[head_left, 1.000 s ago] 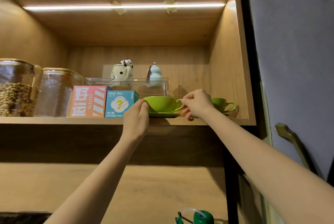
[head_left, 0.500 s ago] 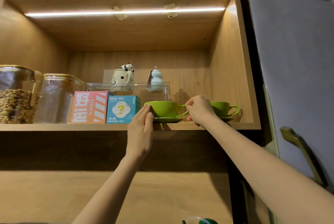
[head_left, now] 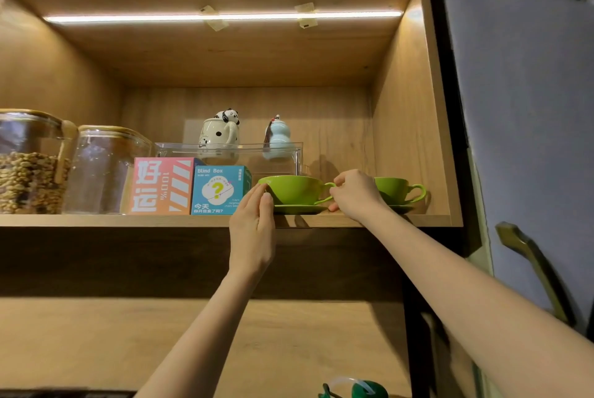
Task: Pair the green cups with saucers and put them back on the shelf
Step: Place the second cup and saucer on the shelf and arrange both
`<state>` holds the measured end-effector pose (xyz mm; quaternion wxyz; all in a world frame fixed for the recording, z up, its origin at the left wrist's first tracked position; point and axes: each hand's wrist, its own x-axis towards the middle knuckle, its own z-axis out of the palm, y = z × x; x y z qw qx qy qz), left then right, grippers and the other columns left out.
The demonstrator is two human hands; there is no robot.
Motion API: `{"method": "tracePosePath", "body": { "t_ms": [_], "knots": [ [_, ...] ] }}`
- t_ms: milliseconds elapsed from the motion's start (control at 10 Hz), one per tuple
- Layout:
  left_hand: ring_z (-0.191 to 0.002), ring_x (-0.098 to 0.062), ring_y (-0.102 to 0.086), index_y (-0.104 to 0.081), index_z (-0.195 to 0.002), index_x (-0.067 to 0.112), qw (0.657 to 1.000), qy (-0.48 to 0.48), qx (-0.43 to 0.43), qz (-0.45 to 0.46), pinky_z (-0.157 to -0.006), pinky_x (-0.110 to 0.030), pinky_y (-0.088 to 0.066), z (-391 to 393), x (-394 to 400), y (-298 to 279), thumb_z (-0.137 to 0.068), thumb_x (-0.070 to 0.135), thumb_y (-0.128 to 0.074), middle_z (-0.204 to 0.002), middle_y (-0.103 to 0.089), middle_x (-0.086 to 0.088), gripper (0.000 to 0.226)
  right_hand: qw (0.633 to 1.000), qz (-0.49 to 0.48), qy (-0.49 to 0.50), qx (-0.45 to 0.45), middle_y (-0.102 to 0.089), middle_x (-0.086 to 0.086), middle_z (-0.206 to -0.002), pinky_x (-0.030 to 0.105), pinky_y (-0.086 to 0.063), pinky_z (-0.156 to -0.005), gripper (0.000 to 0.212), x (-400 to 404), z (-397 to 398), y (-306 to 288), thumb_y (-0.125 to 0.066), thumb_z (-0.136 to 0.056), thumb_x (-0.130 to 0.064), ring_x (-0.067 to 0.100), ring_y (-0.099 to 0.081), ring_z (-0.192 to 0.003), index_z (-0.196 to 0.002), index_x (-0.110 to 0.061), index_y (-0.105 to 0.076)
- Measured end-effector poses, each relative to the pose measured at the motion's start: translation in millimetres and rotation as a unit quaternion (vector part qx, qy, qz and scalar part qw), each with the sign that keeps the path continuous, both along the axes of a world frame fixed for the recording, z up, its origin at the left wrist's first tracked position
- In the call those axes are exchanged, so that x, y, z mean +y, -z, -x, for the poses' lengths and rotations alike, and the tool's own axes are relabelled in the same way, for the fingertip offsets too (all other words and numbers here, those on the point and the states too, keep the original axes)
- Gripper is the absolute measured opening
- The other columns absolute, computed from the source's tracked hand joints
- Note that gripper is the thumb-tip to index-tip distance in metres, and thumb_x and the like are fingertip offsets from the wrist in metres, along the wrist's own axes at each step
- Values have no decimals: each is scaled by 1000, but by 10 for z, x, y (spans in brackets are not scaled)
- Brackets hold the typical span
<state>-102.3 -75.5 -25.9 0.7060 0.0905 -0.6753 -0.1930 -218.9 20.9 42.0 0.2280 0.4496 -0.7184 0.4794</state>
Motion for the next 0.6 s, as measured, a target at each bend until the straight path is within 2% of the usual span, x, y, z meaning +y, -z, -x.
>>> {"method": "tracePosePath", "body": {
  "t_ms": [100, 200, 300, 400, 500, 600],
  "knots": [
    [-116, -2, -45, -50, -129, 13, 1000, 4, -18, 1, -97, -18, -34, -36, 39, -9, -97, 27, -31, -128, -54, 3, 40, 1000, -9, 4, 12, -64, 16, -111, 32, -54, -70, 26, 51, -32, 12, -50, -90, -3, 27, -65, -93, -114, 1, -58],
    [-95, 23, -45, -57, -102, 33, 999, 16, -39, 3, -80, -14, -33, -95, 87, -50, -97, 25, -32, -103, -53, 22, 27, 1000, -5, -9, 0, -64, 15, -107, 33, -59, -66, 27, 158, -66, 3, -49, -92, -7, 22, -66, -75, -117, 0, -56],
    [-133, -4, -35, -45, -134, 14, 995, 15, -88, -34, -104, -22, -26, -173, 112, -132, -97, 29, -29, -143, -44, 0, 43, 999, 15, -20, -23, -60, 14, -121, 32, -60, -66, 36, 359, -120, -33, -50, -92, -10, 22, -68, -78, -128, -4, -50],
    [-141, -19, -25, -29, -142, 11, 990, 11, -135, -40, -110, -27, -20, -290, 146, -175, -97, 33, -24, -153, -29, -7, 50, 997, 33, -65, -25, -60, 11, -123, 23, -55, -61, 35, 669, -235, -56, -51, -91, -10, 16, -64, -79, -126, -7, -53],
    [-139, -21, -28, -32, -142, 12, 992, 13, -123, -40, -108, -27, -24, -413, 229, -178, -97, 31, -26, -151, -34, -8, 49, 981, 102, -166, -16, -69, 5, -111, 24, -56, -70, 25, 1120, -526, 79, -51, -90, -14, 11, -68, -81, -113, -14, -61],
    [-121, -18, -43, -44, -135, 11, 996, 4, -81, -48, -94, -28, -34, -526, 357, -136, -96, 27, -34, -138, -49, -12, 43, 920, 185, -343, 36, -75, -3, -99, 18, -57, -68, 19, 1837, -736, 480, -60, -84, -24, 8, -71, -88, -101, -27, -69]
  ]
}}
